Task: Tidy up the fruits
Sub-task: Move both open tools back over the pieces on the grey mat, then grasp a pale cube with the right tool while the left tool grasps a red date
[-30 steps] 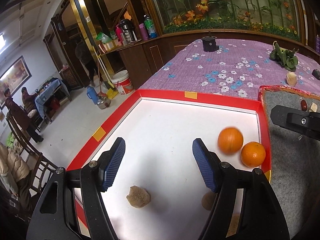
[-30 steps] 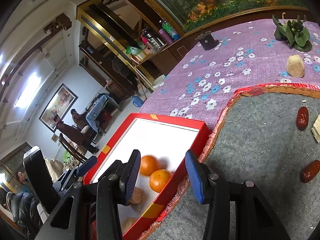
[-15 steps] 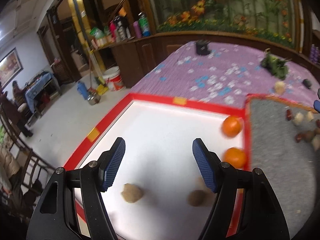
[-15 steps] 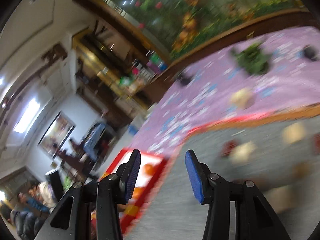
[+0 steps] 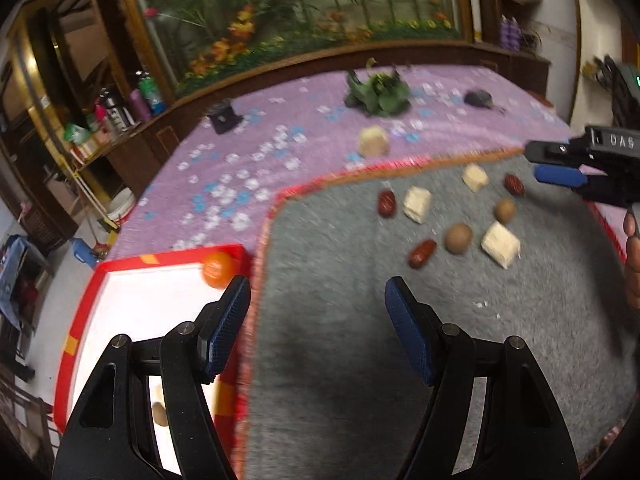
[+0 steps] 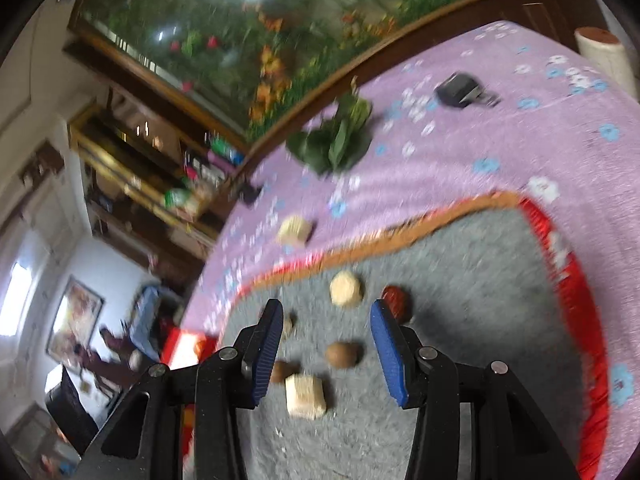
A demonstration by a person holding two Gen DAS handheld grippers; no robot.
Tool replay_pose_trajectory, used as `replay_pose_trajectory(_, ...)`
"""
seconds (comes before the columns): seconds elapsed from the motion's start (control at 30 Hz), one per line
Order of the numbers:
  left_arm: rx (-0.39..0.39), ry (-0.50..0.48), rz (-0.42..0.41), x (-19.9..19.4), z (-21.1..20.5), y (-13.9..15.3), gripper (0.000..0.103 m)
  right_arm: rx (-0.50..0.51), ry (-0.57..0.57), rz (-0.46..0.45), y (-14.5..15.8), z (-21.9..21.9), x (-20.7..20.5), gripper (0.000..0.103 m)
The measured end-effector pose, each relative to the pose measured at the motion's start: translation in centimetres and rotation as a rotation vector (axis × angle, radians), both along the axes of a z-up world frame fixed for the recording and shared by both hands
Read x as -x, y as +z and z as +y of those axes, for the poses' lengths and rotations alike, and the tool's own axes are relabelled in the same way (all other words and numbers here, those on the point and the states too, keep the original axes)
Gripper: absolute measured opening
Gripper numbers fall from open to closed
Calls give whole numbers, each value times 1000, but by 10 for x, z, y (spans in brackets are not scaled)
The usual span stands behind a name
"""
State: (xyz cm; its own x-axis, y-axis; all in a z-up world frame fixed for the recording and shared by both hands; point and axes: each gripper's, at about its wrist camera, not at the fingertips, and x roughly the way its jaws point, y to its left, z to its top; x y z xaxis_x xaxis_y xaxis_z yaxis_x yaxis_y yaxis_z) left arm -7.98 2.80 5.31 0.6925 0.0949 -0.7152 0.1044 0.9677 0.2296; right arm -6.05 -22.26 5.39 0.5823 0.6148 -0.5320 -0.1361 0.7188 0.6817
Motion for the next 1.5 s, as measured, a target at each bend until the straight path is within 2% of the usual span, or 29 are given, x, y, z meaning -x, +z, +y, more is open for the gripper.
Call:
replay_pose_trajectory(0.17,-5,2,44,-2,-4,-12,70,15,150,26,-4,20,3,45)
replay_pose_trajectory(0.33,-19,22,39,-10,0,-12,70,206,274,28,-10,66,12,45)
replay_pose_trajectory(0.43,-10,12,52,-15,-2,-15,70,365,249,1,-15,84,17,44)
replay_pose_trajectory(0.5,-6,-14,63,-18,-8,-17,70,434,254,12,-21,92,20,35)
replay_pose_trajectory(0.53,-4,-29,68,-19,-11,-18,70,475,253,-15,-19,96,24,31)
replay_pose_trajectory(0.6,4,-65,80,-24,-18,-20,70,535,262,-39,-20,101,26,28)
replay_pose_trajectory(0.73,36,-134,110,-37,-29,-22,70,424,225,7,-19,83,16,28)
replay_pose_trajectory(0.9,79,-189,173,-52,-37,-33,70,181,163,4,-5,50,12,28)
replay_pose_trajectory(1.0,80,-216,187,-59,-43,-38,67,120,105,6,-2,37,9,28)
replay_pose_trajectory(1.1,97,-236,205,-65,-44,-42,53,69,57,15,-1,27,4,28)
replay_pose_trajectory(1.17,152,-255,223,-69,-42,-43,38,50,42,20,-1,23,4,28)
replay_pose_trajectory(1.2,163,-256,224,-69,-42,-42,36,47,34,23,-2,22,2,28)
replay_pose_trajectory(1.27,161,-267,215,-68,-43,-42,24,45,28,22,-2,20,1,28)
replay_pose_trajectory(1.33,171,-274,208,-65,-44,-42,16,41,20,12,-1,19,0,28)
replay_pose_trajectory(1.5,204,-240,188,-57,-37,-39,16,31,7,-29,3,17,1,28)
